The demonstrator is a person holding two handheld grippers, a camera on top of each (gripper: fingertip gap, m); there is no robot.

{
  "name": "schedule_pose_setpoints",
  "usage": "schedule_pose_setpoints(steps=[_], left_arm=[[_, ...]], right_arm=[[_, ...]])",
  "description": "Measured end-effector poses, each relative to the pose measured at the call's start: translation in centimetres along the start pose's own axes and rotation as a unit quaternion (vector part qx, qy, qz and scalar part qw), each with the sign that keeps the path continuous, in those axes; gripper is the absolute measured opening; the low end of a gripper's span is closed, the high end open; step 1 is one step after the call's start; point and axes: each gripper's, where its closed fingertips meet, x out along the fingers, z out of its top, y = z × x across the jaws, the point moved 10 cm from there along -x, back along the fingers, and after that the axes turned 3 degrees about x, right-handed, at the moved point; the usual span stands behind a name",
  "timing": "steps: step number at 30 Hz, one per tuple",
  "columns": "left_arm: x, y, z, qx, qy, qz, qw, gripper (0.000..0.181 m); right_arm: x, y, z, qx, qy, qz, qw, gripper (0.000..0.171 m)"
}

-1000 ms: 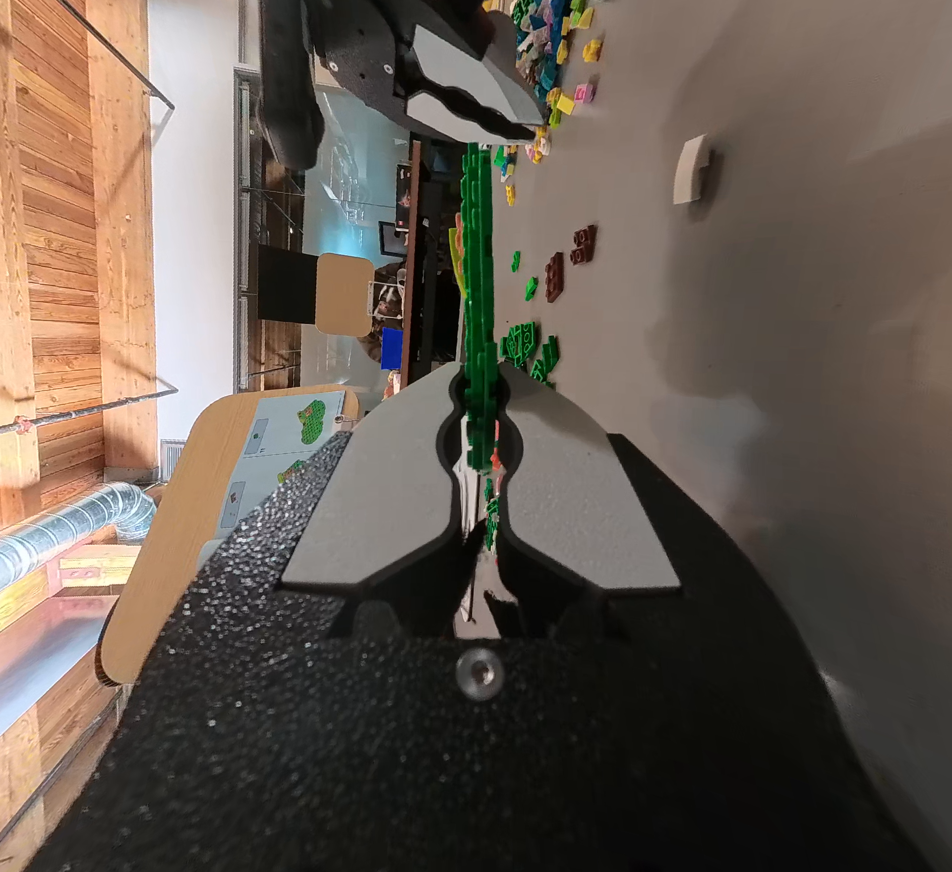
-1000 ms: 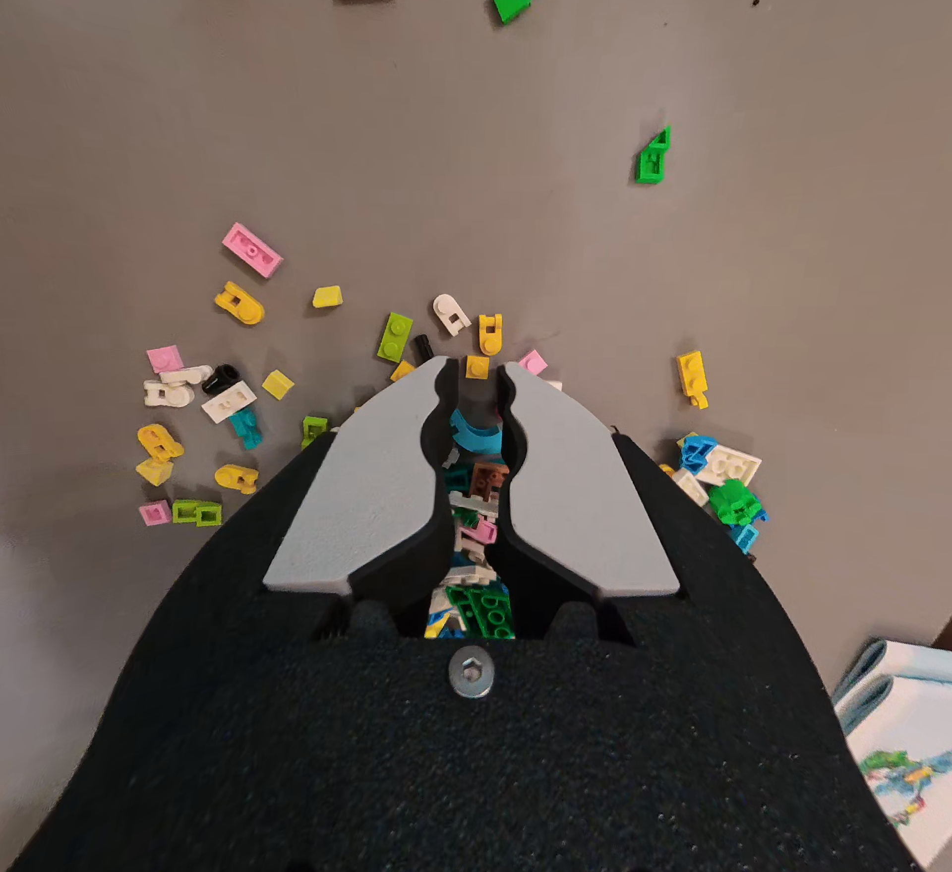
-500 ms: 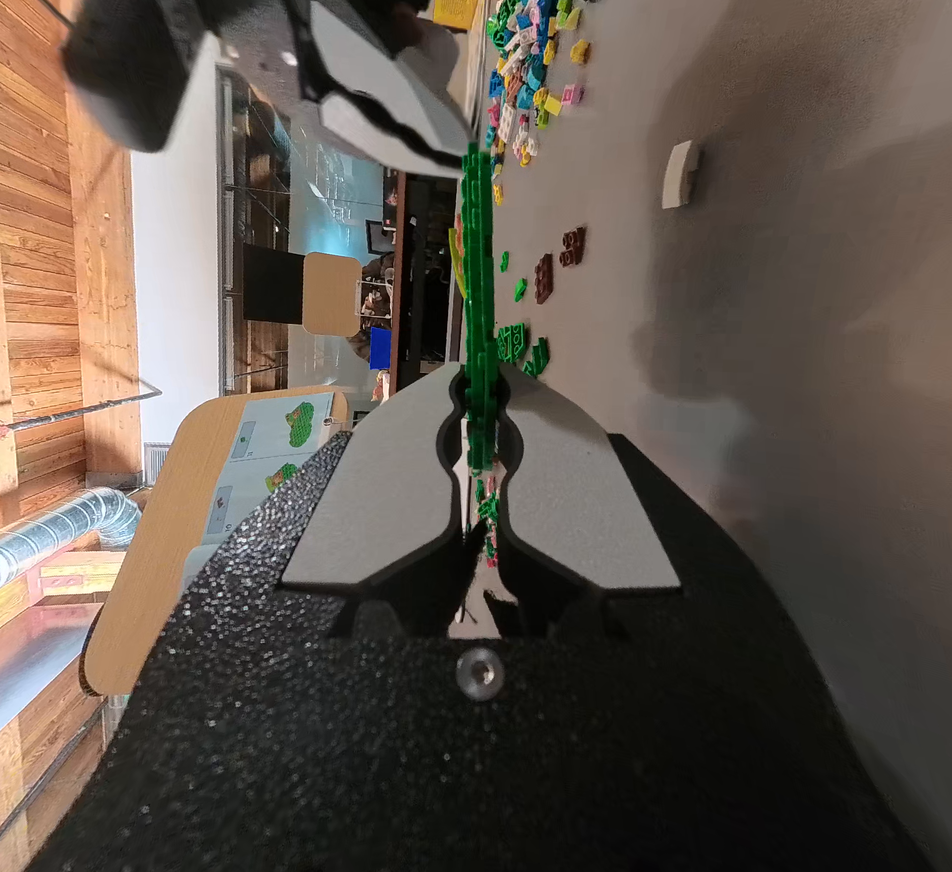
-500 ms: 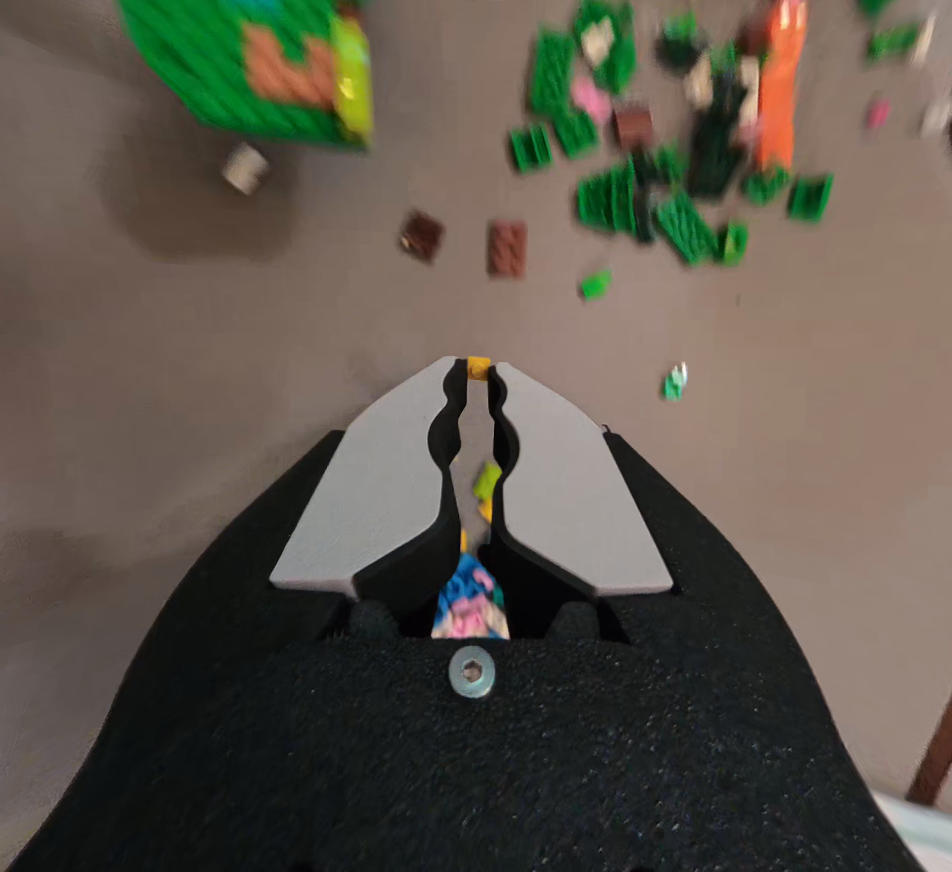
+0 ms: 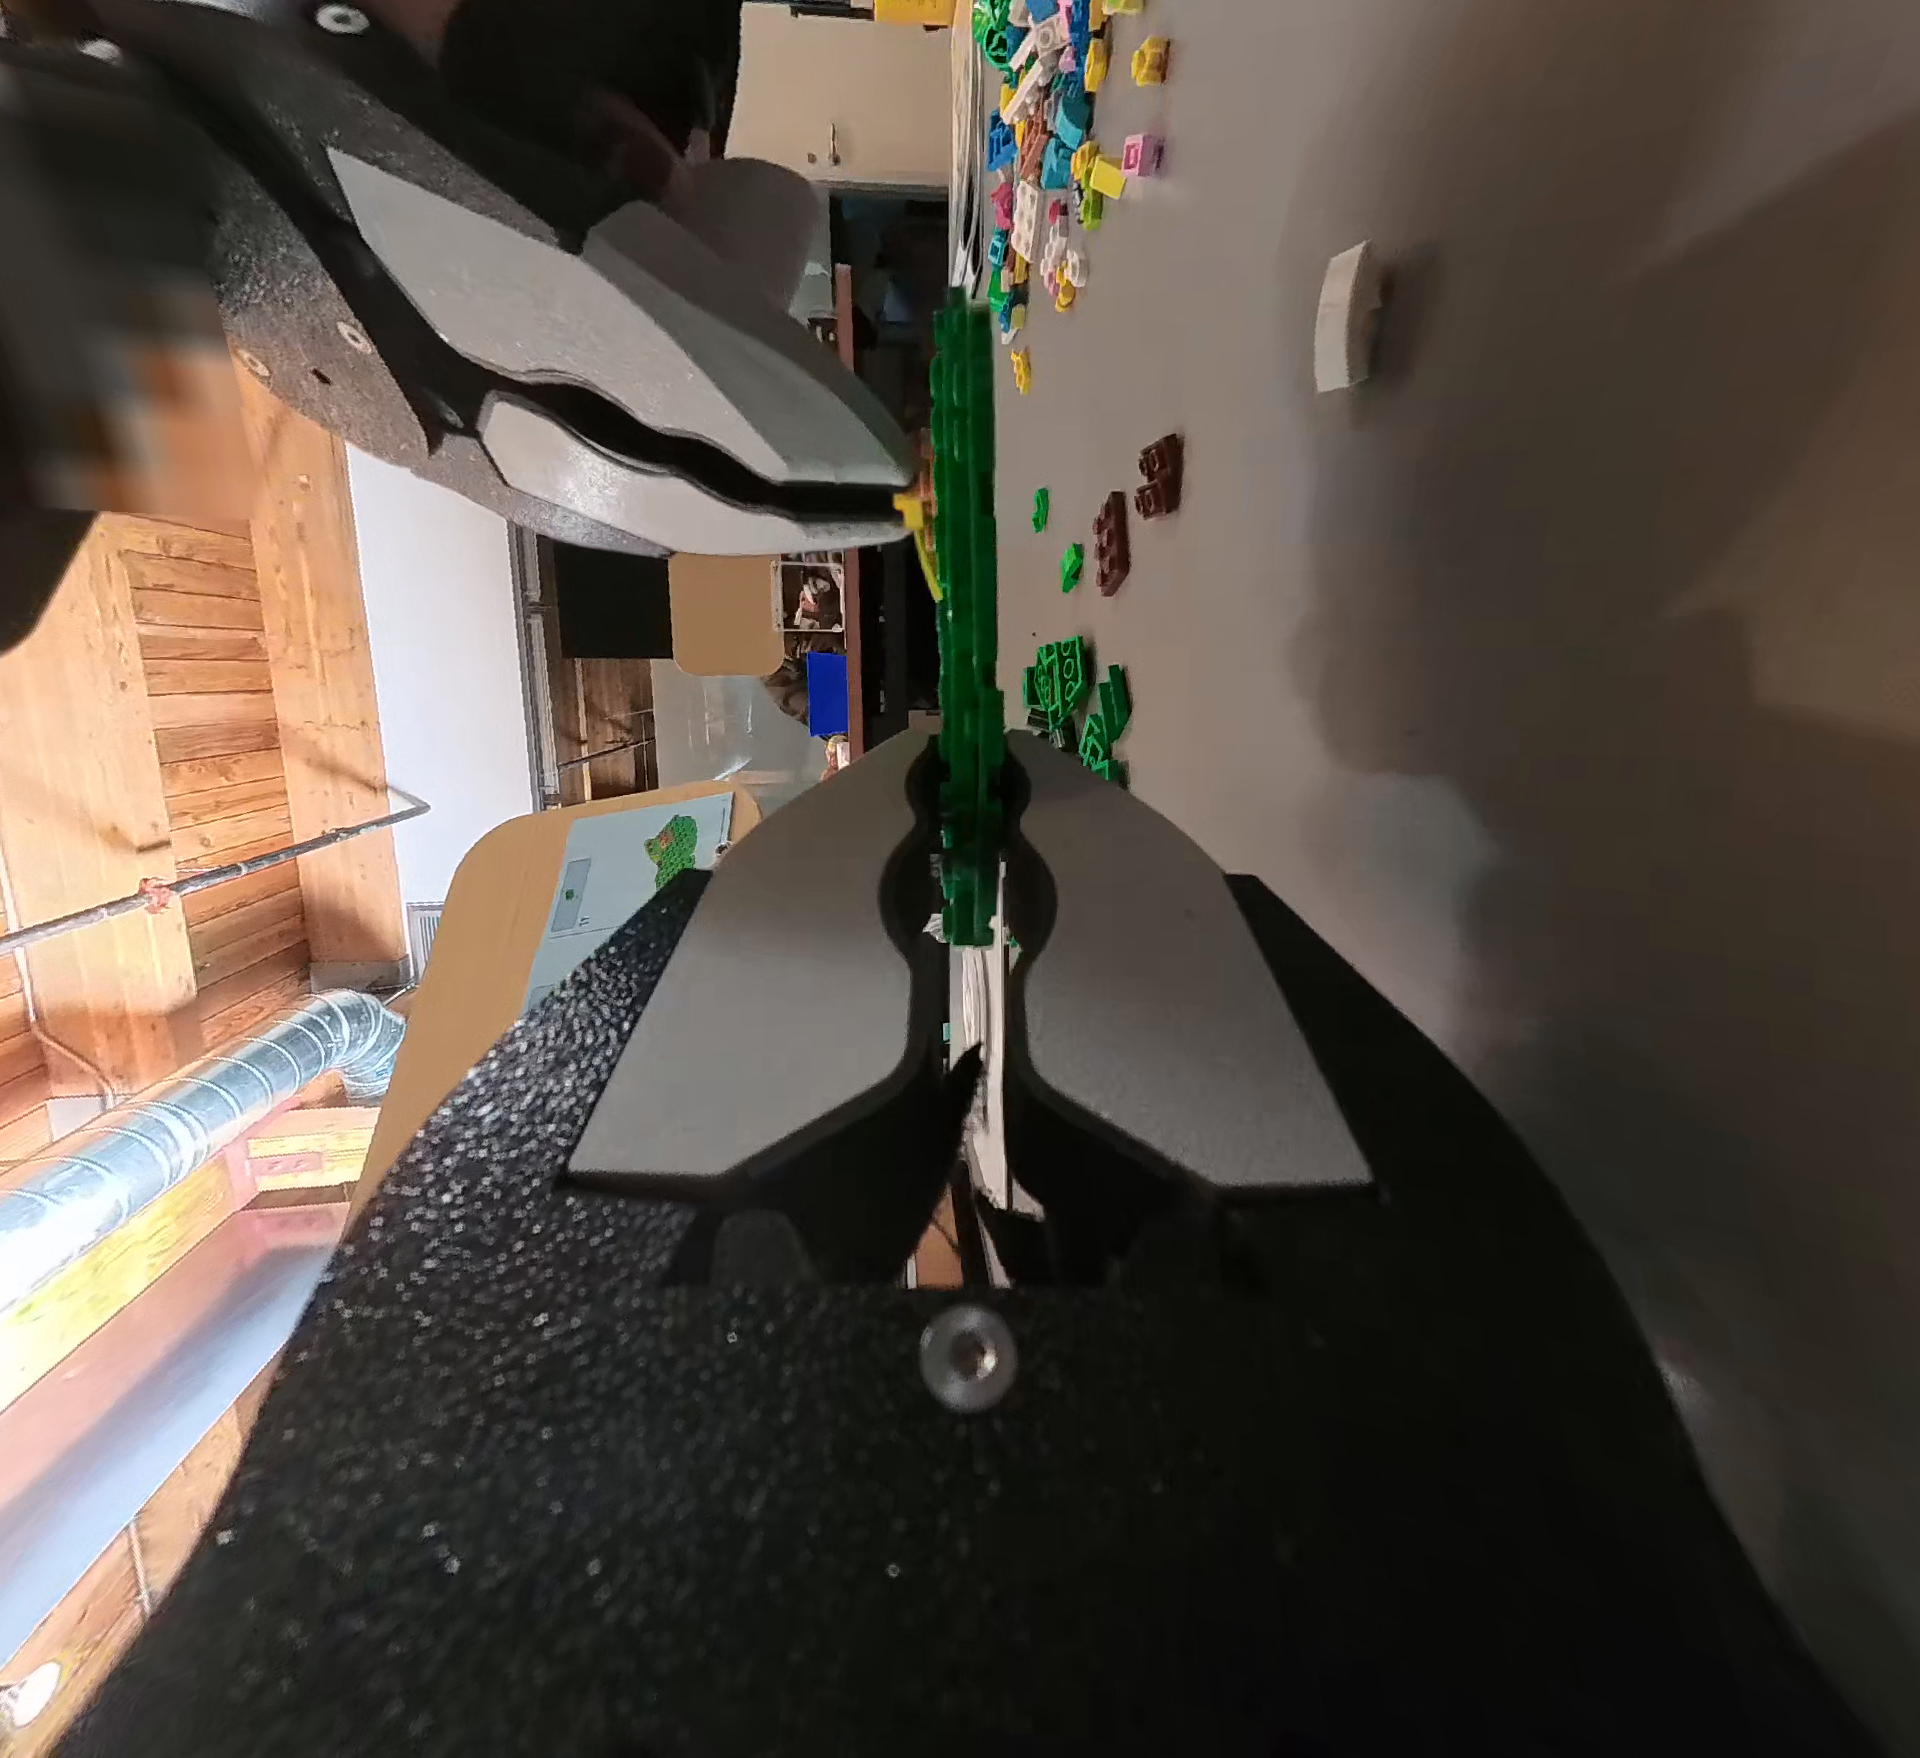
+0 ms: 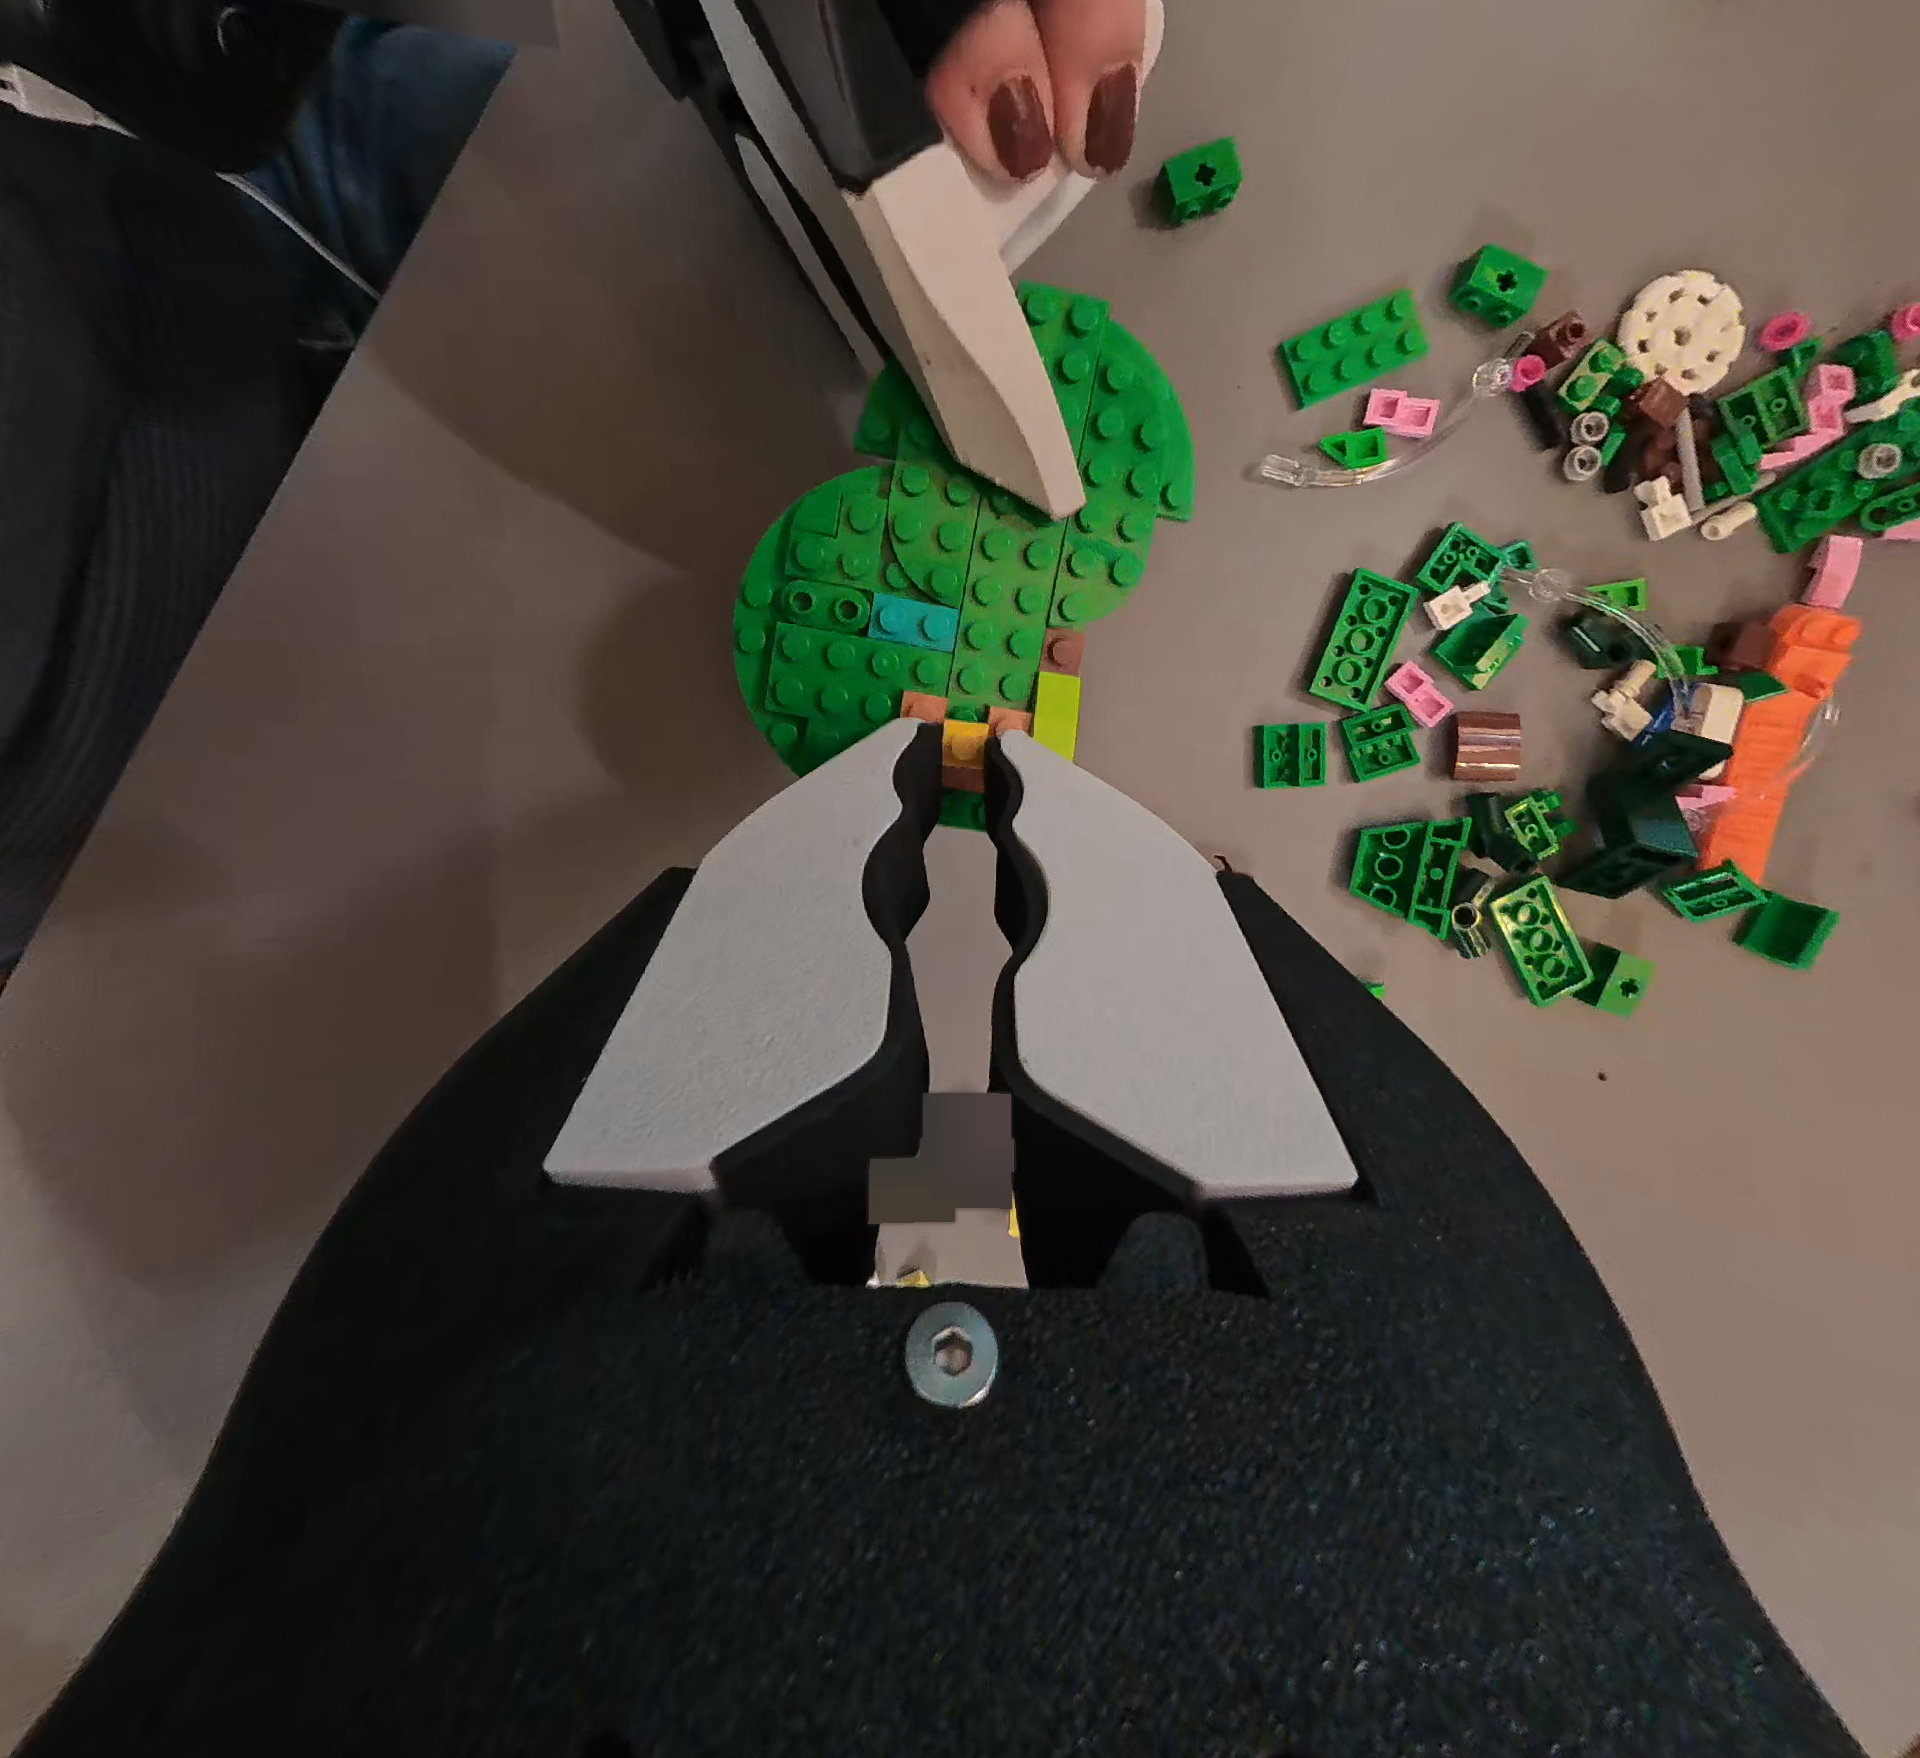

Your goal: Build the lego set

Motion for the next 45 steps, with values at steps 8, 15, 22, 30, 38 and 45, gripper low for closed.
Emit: schedule_pose_setpoints(steps=[8,15,22,30,38,45], left_arm=[[0.0,-0.1,0.1,0.010,0.003,0.002,1.000,0.008],[0.0,-0.1,0.0,0.008,0.004,0.004,1.000,0.008],[0.0,0.2,-0.2,-0.019,0.001,0.005,1.000,0.007],[-0.4,0.8,-0.4,-0.060,-0.018,0.012,0.998,0.008],[-0.3,0.8,-0.4,-0.062,-0.018,0.008,0.998,0.008],[-0.3,0.7,-0.2,-0.057,-0.022,0.002,0.998,0.008]], right_arm=[[0.2,0.2,0.6,-0.004,0.021,-0.009,1.000,0.007],[0.1,0.4,0.6,0.000,0.032,-0.016,0.999,0.010],[-1.3,2.0,-0.5,-0.044,-0.020,-0.058,0.997,0.049],[2.4,5.8,-3.9,-0.310,-0.028,-0.394,0.865,0.070],[4.1,6.3,-3.3,-0.341,-0.083,-0.448,0.822,0.041],[4.4,6.2,-3.4,-0.332,-0.094,-0.451,0.824,0.016]])
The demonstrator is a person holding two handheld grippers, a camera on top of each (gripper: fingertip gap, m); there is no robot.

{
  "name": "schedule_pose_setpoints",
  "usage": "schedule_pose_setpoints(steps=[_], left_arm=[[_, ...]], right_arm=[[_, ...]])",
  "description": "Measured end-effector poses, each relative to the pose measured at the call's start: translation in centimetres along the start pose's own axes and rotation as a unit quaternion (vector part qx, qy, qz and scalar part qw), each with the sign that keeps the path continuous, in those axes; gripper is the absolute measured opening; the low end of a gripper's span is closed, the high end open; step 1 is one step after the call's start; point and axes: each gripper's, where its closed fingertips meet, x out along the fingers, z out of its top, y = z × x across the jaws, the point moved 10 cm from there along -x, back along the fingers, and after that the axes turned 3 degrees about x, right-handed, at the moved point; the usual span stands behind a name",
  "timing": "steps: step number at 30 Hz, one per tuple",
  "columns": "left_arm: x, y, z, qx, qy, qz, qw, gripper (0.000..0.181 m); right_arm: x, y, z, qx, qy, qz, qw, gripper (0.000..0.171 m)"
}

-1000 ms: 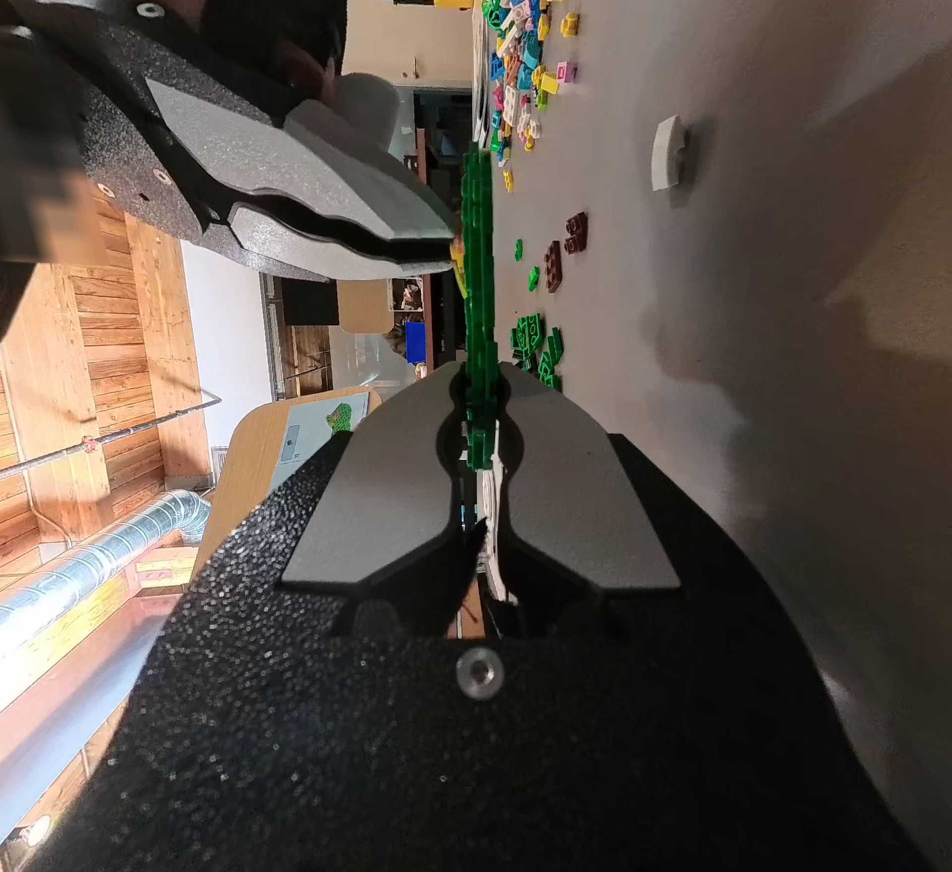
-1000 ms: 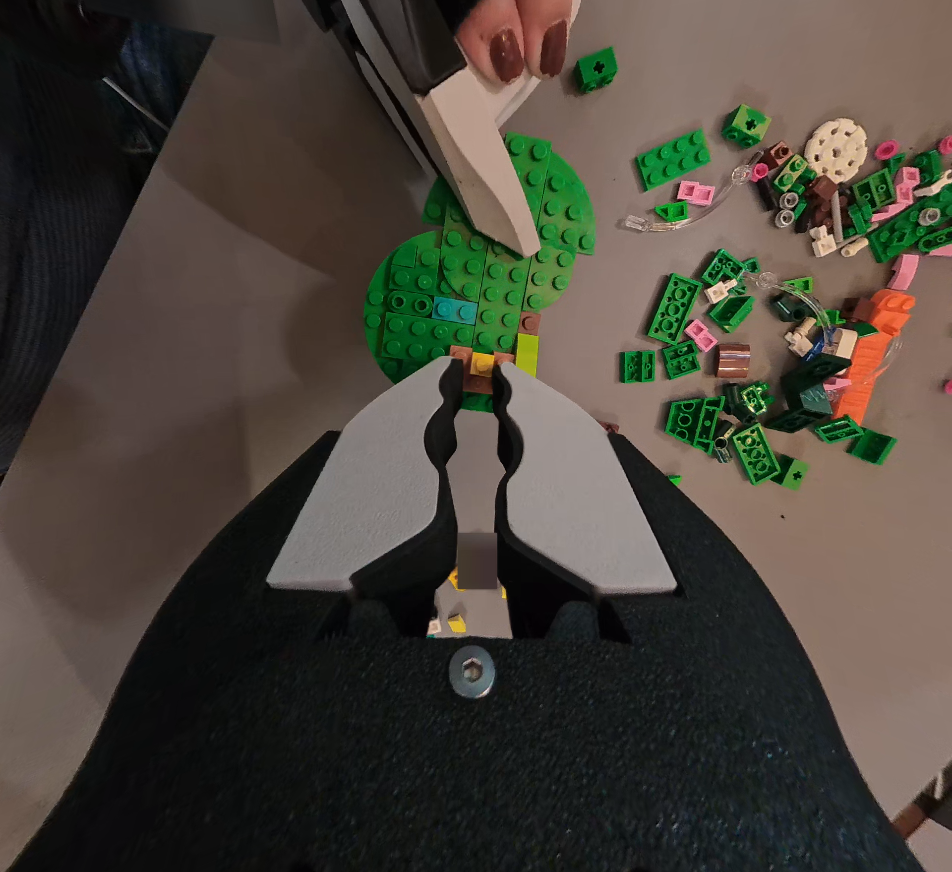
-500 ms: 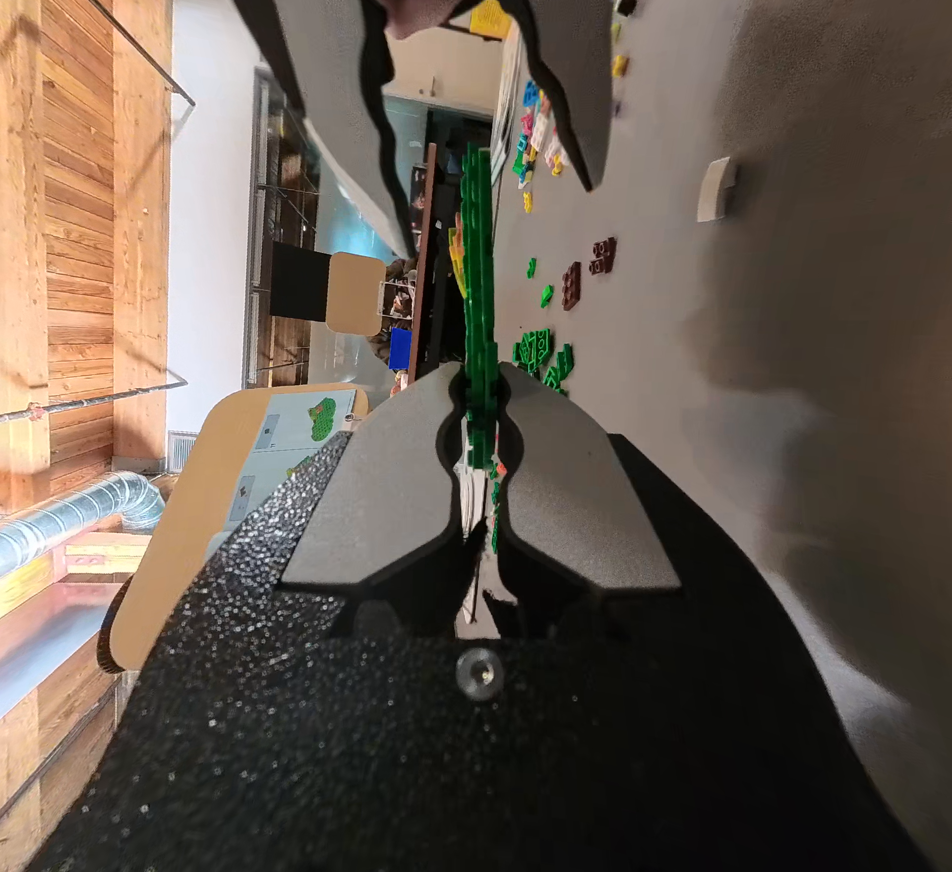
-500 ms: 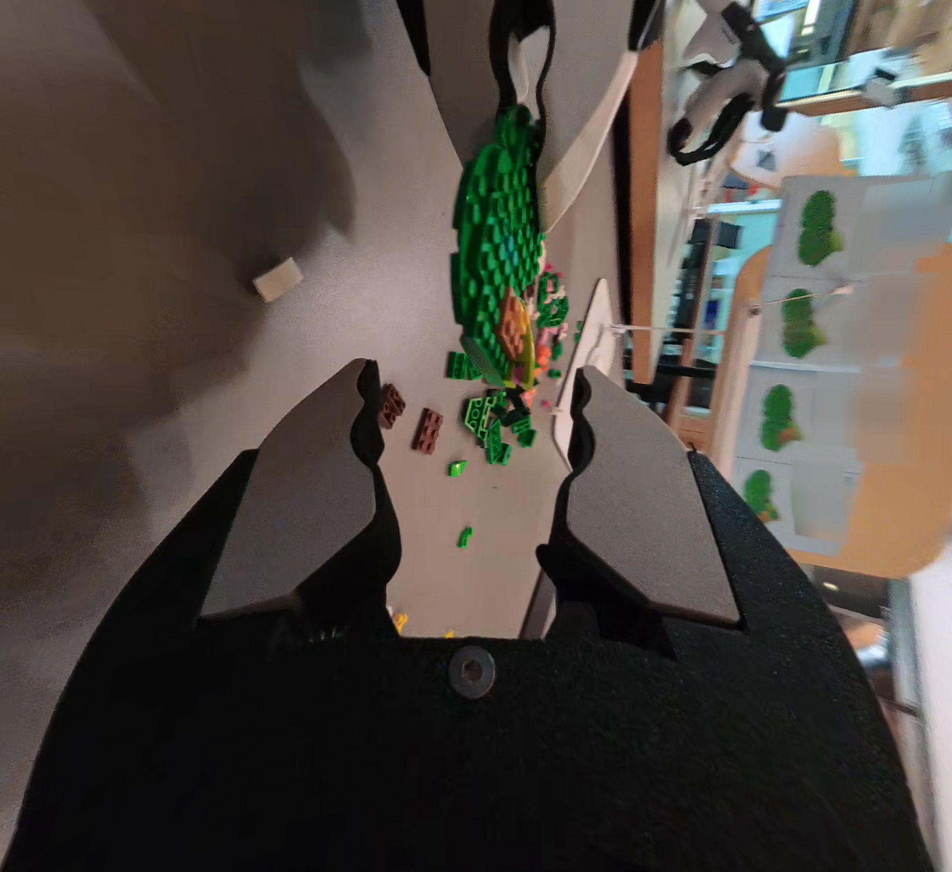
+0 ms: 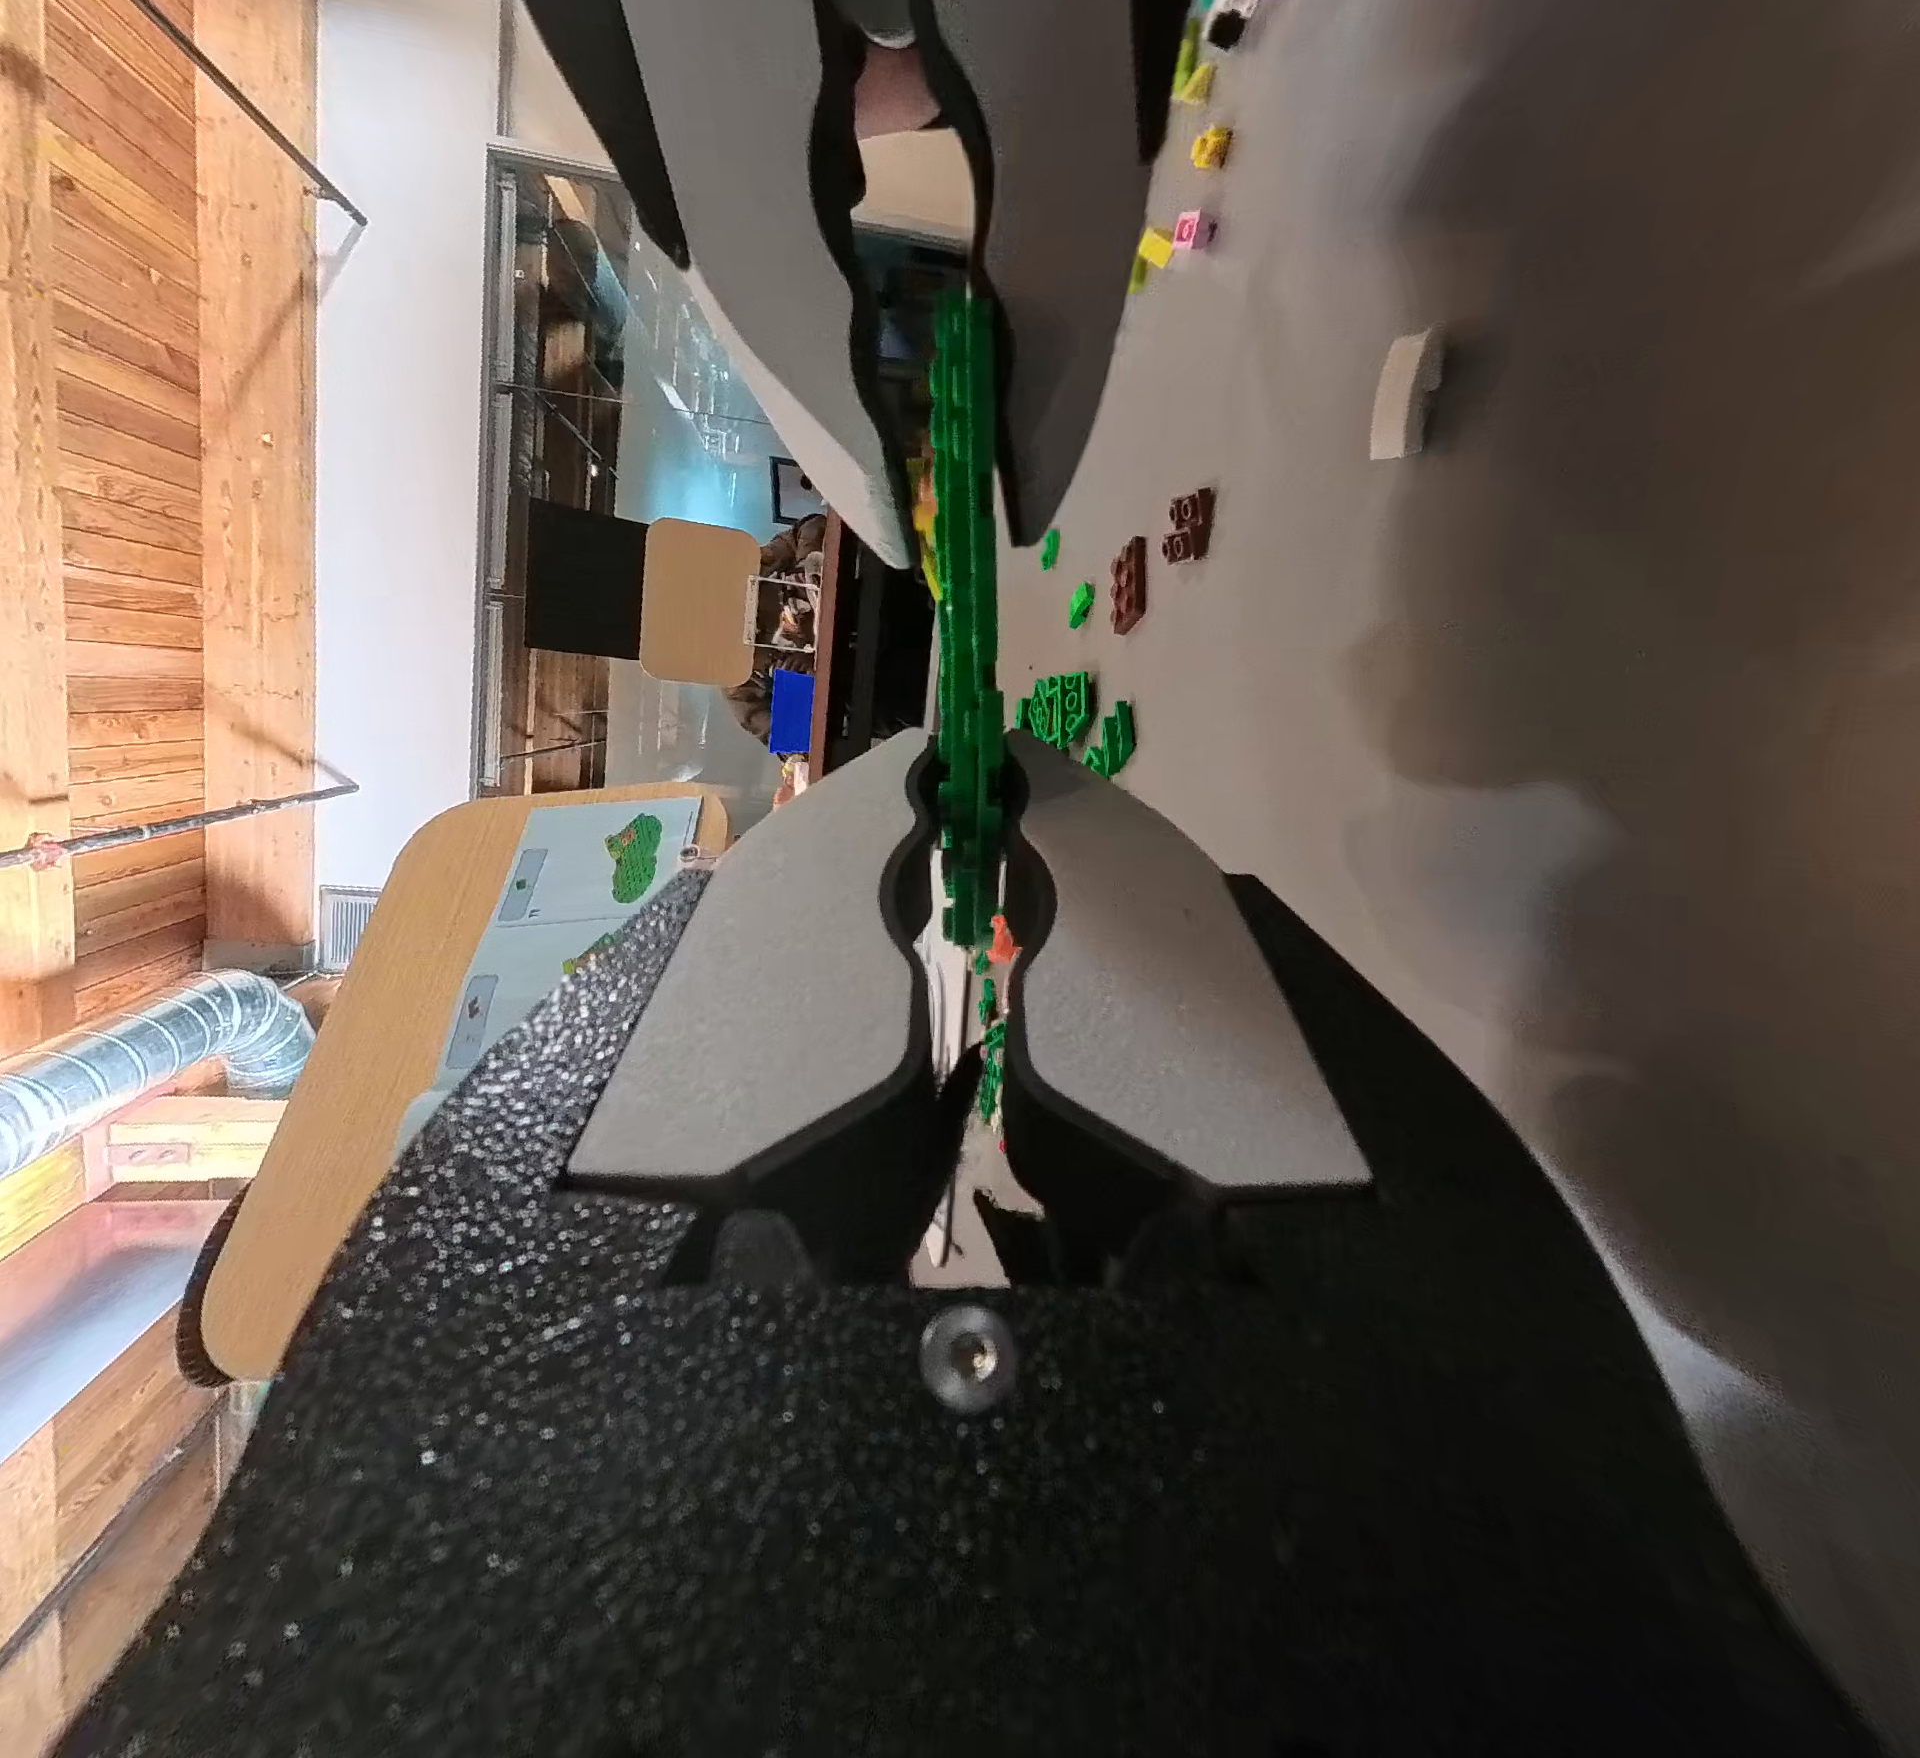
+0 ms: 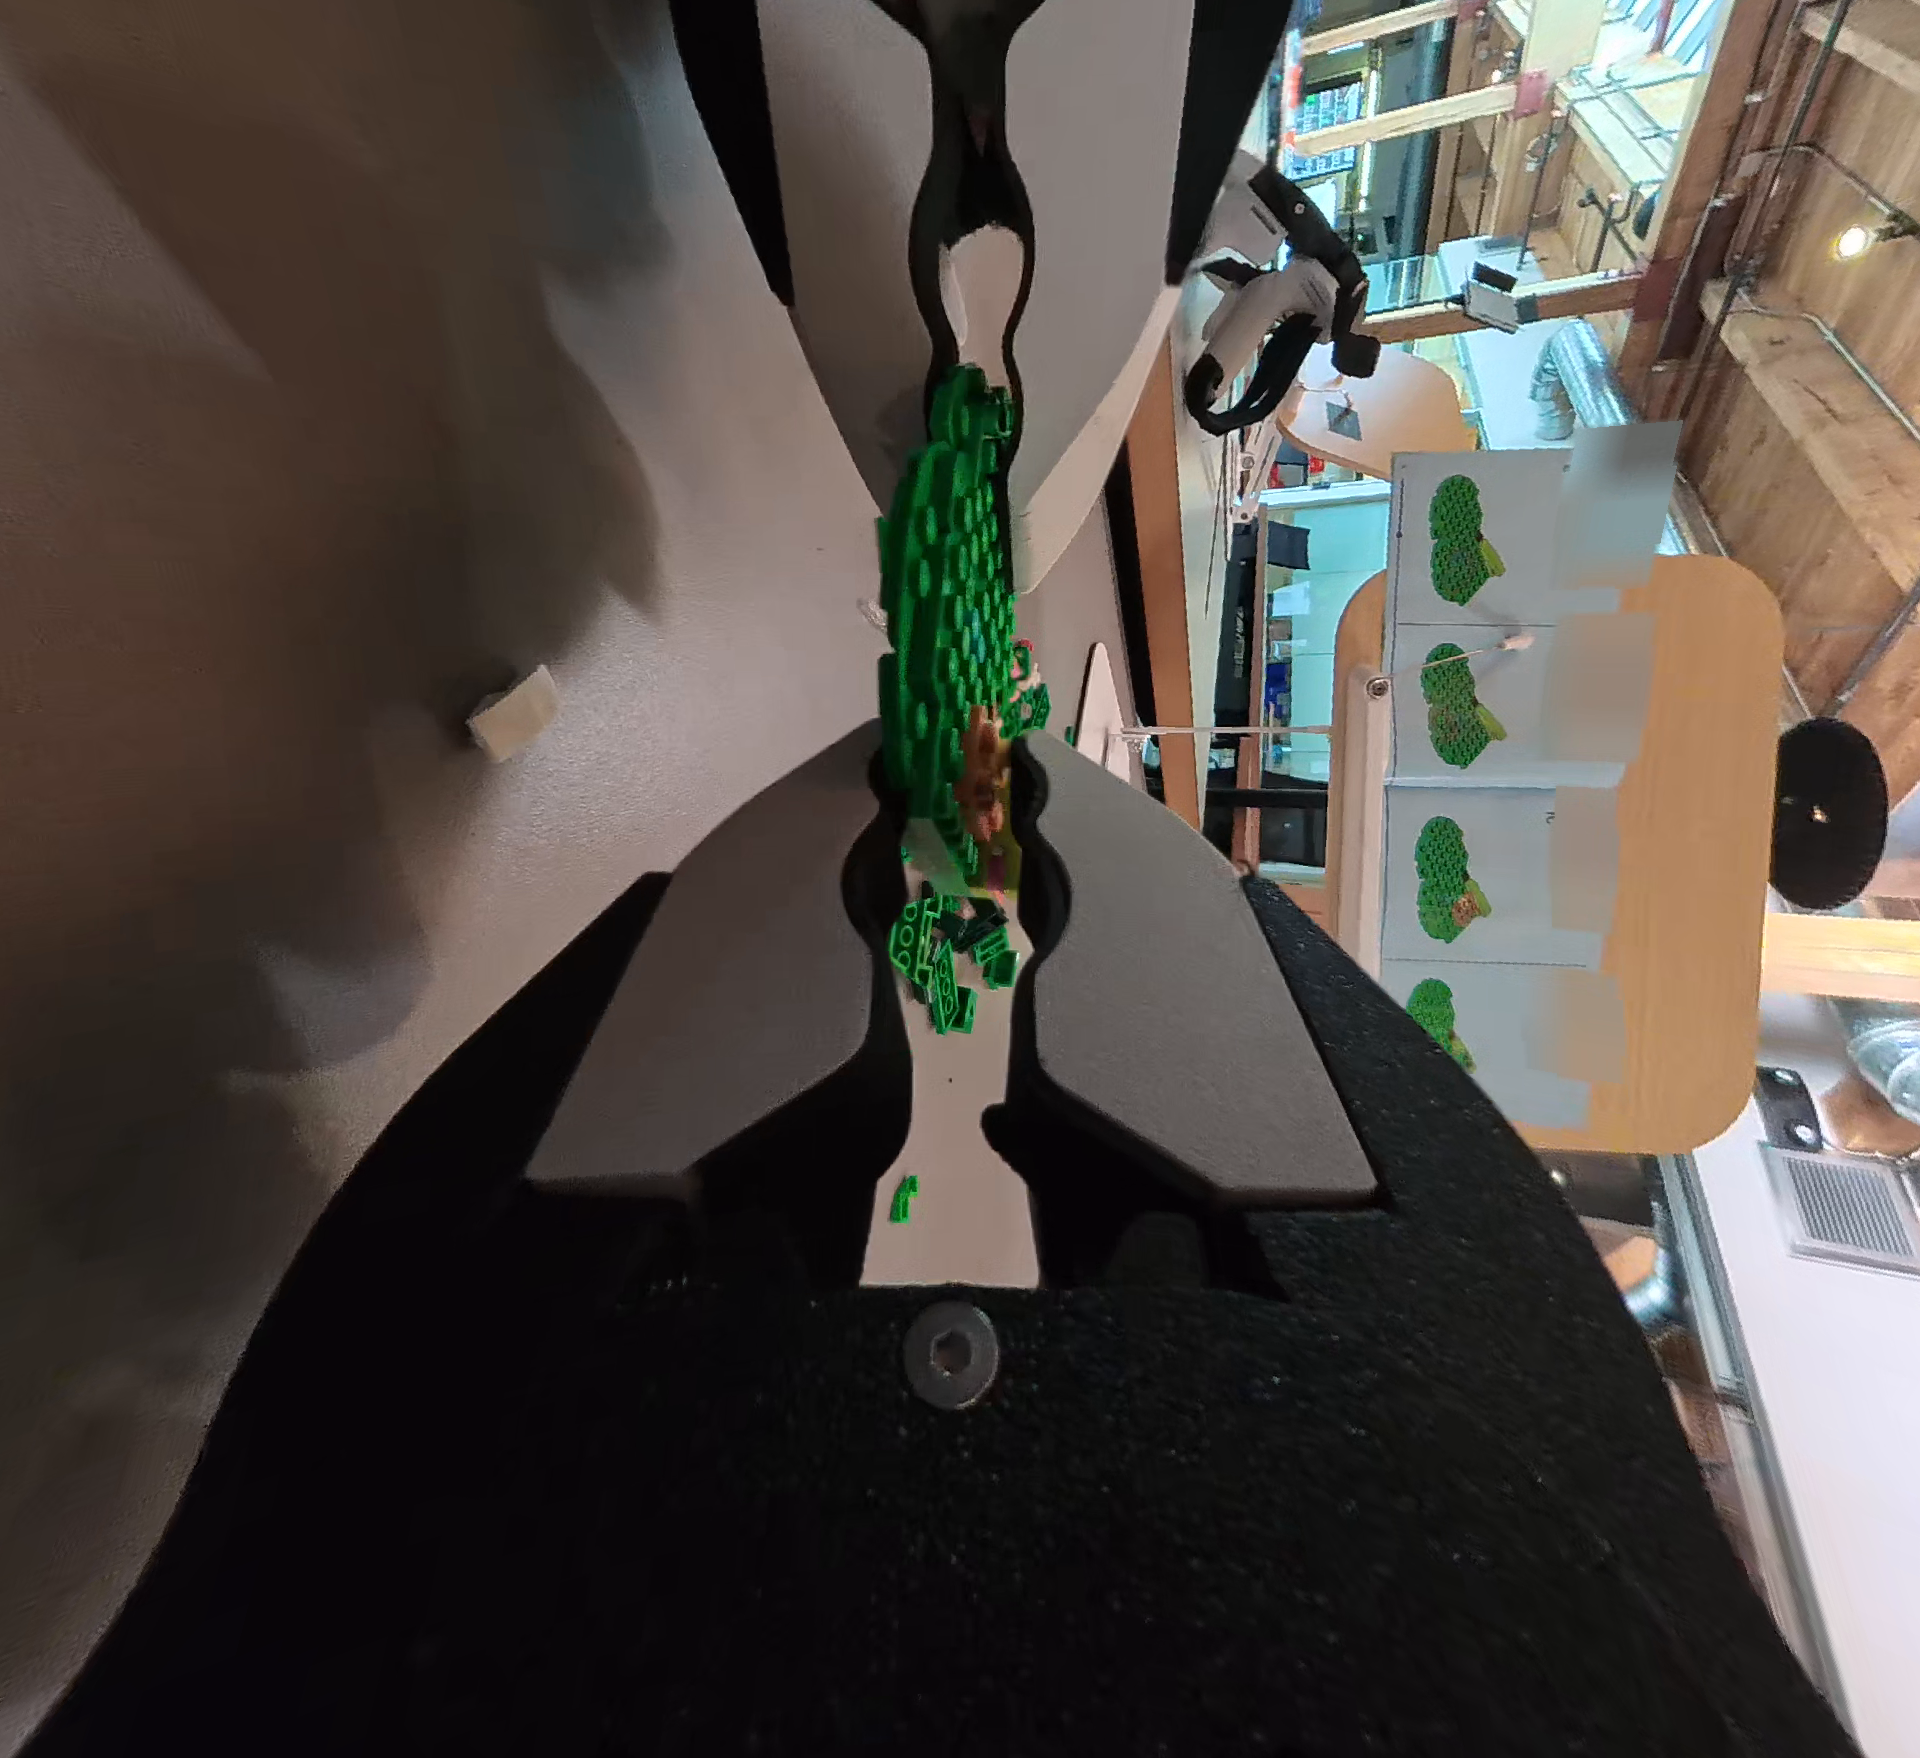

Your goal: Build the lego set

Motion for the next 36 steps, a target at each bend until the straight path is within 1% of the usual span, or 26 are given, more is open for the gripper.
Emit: schedule_pose_setpoints(steps=[9,12,15,17,18,19,20,21,24,27,31,36], left_arm=[[-0.2,0.3,0.0,-0.021,-0.010,0.000,1.000,0.008],[-0.1,0.1,0.1,-0.015,-0.010,-0.007,1.000,0.008],[-0.1,0.2,0.1,-0.019,-0.012,-0.007,1.000,0.008],[0.0,0.1,0.2,-0.018,-0.009,-0.008,1.000,0.008],[0.0,0.1,0.2,-0.012,-0.006,-0.003,1.000,0.008],[0.0,0.1,0.1,-0.007,0.000,-0.003,1.000,0.008],[0.0,0.0,0.0,-0.005,0.003,-0.004,1.000,0.008],[0.0,0.0,-0.2,-0.006,0.006,-0.001,1.000,0.008],[0.1,0.2,-0.4,-0.024,0.007,0.000,1.000,0.008],[0.1,0.2,-0.6,-0.025,0.012,-0.001,1.000,0.008],[0.2,0.2,-0.8,-0.033,0.018,-0.005,0.999,0.008],[0.4,0.1,-1.1,-0.038,0.026,-0.013,0.999,0.008]], right_arm=[[-0.2,0.1,0.4,-0.018,0.015,-0.029,0.999,0.012],[-0.2,0.2,0.7,-0.043,0.032,-0.023,0.998,0.011],[-0.2,0.3,0.7,-0.037,0.028,-0.028,0.999,0.012],[-0.2,0.4,0.3,-0.002,0.013,-0.028,1.000,0.013],[-0.4,0.4,0.1,0.021,0.006,-0.032,0.999,0.019],[-0.7,0.3,-0.2,0.040,0.006,-0.039,0.998,0.042],[-1.0,0.3,-0.7,0.063,0.015,-0.043,0.997,0.058],[-1.5,0.3,-1.2,0.092,0.021,-0.046,0.994,0.064],[-3.2,0.5,-2.5,0.185,0.004,-0.078,0.980,0.065],[-4.3,0.9,-3.2,0.274,-0.030,-0.118,0.954,0.065],[-4.7,0.7,-4.0,0.297,-0.050,-0.148,0.942,0.062],[-5.1,0.6,-5.2,0.357,-0.070,-0.159,0.918,0.059]])
